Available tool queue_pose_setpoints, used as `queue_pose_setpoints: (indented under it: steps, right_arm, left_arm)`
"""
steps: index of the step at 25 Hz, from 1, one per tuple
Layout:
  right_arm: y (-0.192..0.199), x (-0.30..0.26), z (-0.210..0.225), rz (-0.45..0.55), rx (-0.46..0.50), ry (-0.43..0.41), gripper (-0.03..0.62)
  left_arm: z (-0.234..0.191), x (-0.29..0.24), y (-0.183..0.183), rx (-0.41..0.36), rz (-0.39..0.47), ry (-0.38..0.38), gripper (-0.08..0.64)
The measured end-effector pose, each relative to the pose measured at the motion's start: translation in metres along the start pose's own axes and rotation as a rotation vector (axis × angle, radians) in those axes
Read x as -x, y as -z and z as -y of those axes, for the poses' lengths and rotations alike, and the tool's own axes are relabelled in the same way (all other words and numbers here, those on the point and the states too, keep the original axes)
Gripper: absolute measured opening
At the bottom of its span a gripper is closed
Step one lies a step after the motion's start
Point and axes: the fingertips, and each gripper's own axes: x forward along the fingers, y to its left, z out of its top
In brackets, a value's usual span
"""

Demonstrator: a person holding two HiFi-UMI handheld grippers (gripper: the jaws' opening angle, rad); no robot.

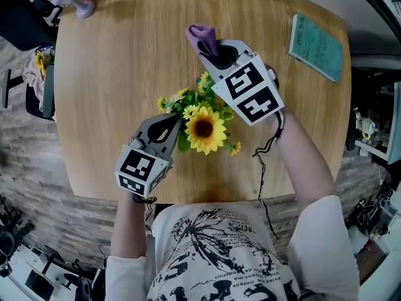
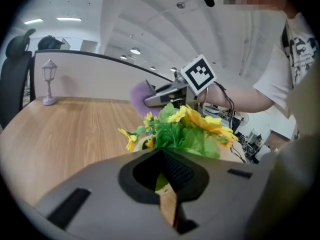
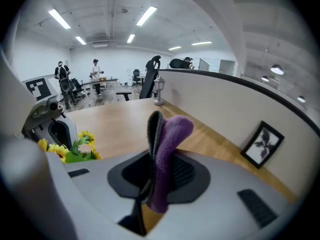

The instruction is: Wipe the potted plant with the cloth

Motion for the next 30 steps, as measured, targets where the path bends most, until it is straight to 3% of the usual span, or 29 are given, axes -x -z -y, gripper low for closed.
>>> queue_pose_setpoints:
  steps: [4, 7, 12, 25, 30]
  right_arm:
    - [-0.006, -0.019, -0.04, 0.004, 0.083, -0.184, 0.077]
    - [0.009, -0.029, -0.066, -0.057, 0.204, -0.309, 0.077]
    - [0.037, -0.031, -0.083, -0.168, 0.298, -0.475, 0.075]
    - [0.066, -0.021, -0.097, -0.319, 0.346, -0.634, 0.071]
    - [0.076, -0.014, -0.094, -0.341, 0.424, -0.669, 0.069]
  left_arm:
    - [0.0, 0.0, 0.0, 0.017, 0.008, -0.007, 0.002]
    - [0.0, 0.0, 0.0, 0.024, 0.015, -0.007, 0.003]
    - [-0.001, -0.001, 0.001, 0.04, 0.019, -0.032, 0.002]
    - [-0.001, -0.001, -0.001, 0.055, 0.046, -0.076, 0.002]
    - [-0.002, -0.003, 0.001, 0.042, 0.019, -0.081, 0.002]
